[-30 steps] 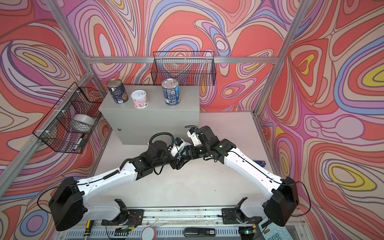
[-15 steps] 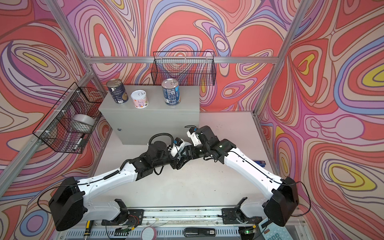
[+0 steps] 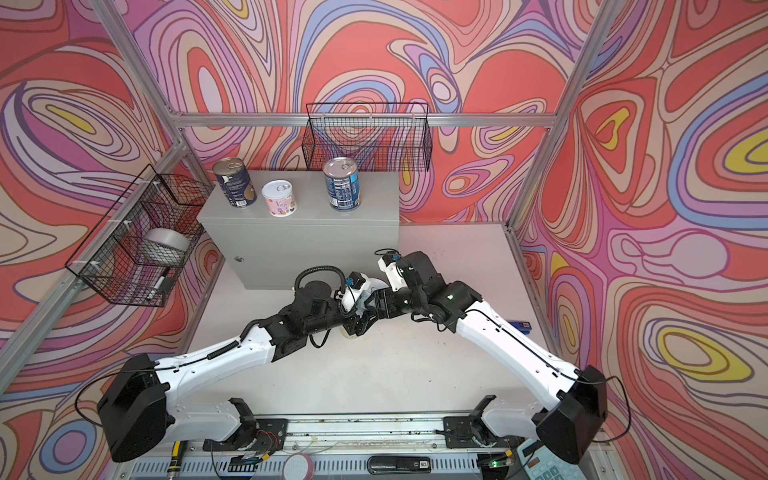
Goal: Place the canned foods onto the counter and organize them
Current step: 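Open the right gripper and draw it back from the teal can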
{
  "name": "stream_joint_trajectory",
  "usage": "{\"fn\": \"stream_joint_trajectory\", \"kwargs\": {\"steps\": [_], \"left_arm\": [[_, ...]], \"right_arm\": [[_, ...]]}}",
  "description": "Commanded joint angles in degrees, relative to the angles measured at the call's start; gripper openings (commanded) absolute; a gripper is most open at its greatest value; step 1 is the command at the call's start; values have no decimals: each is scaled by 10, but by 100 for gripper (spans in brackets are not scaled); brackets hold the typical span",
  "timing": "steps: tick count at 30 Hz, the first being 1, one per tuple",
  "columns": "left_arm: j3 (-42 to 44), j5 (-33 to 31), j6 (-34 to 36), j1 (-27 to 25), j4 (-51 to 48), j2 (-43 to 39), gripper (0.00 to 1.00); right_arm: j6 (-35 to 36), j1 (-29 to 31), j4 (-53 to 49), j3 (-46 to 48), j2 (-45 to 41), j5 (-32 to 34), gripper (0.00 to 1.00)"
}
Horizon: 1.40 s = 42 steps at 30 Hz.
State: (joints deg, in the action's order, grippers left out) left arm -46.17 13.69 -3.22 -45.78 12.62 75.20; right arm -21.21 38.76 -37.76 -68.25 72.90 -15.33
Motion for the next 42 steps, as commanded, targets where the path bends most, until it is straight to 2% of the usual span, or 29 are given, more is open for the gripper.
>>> {"fn": "stream_joint_trajectory", "kwargs": {"steps": [1, 12, 23, 42], "left_arm": [[-14, -2, -13, 3, 49, -13, 57], [-13, 2, -13, 3, 58, -12, 56], [-16, 1, -13, 3, 51, -19, 55], [-25, 5, -14, 3, 45, -22, 52]], "right_arm": [[22, 11, 10, 10, -15, -10, 68], [26, 11, 35, 27, -34, -2, 75], [28, 11, 43, 31, -41, 2, 76], [28, 11, 46, 40, -70, 46, 76]]}}
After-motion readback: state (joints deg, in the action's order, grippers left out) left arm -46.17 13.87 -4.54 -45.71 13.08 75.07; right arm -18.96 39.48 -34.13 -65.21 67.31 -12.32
